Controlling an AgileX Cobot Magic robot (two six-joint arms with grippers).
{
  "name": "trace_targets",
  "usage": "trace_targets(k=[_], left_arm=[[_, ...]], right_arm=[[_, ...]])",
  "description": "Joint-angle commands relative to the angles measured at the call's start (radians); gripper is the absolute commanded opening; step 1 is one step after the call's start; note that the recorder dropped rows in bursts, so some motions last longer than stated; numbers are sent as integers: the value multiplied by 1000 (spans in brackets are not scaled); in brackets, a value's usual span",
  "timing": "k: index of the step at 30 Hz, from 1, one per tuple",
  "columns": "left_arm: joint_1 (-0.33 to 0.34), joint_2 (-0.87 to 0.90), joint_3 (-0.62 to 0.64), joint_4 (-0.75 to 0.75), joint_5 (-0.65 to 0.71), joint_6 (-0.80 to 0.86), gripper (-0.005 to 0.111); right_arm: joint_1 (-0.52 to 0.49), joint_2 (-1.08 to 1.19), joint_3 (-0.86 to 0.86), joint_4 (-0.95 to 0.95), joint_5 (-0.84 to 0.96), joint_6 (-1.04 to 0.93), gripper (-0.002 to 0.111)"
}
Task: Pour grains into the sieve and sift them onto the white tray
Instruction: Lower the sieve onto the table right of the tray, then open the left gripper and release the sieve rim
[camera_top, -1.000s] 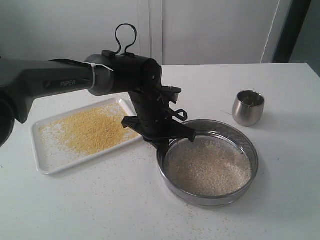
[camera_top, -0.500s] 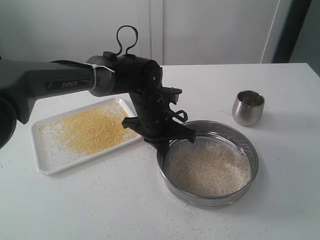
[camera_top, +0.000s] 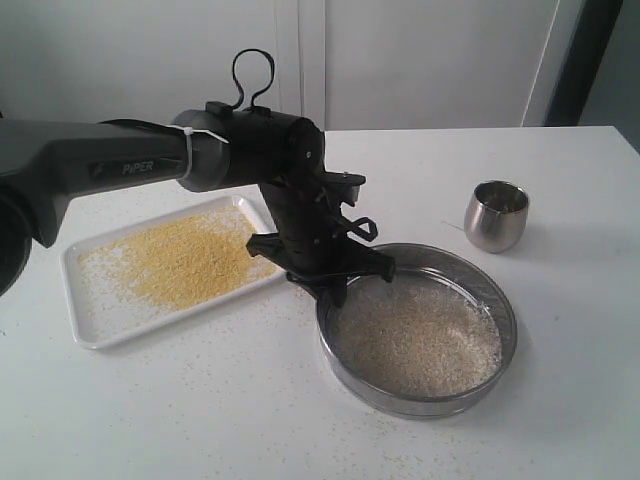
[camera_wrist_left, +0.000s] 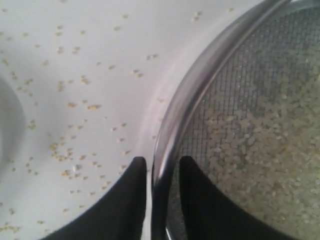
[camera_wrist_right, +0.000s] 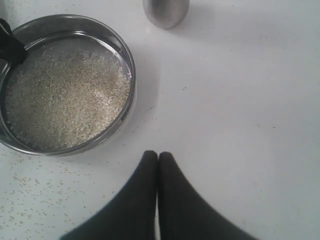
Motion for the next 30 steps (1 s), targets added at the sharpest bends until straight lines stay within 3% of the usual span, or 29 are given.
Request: trace_targets(k=[1, 30], left_arm=[[-3, -2, -4, -14, 4, -2, 54], [-1, -62, -4, -10, 23, -2, 58]], right_arm=[[-3, -6, 7, 3, -7, 4, 0], [-3, -6, 7, 3, -7, 4, 0]])
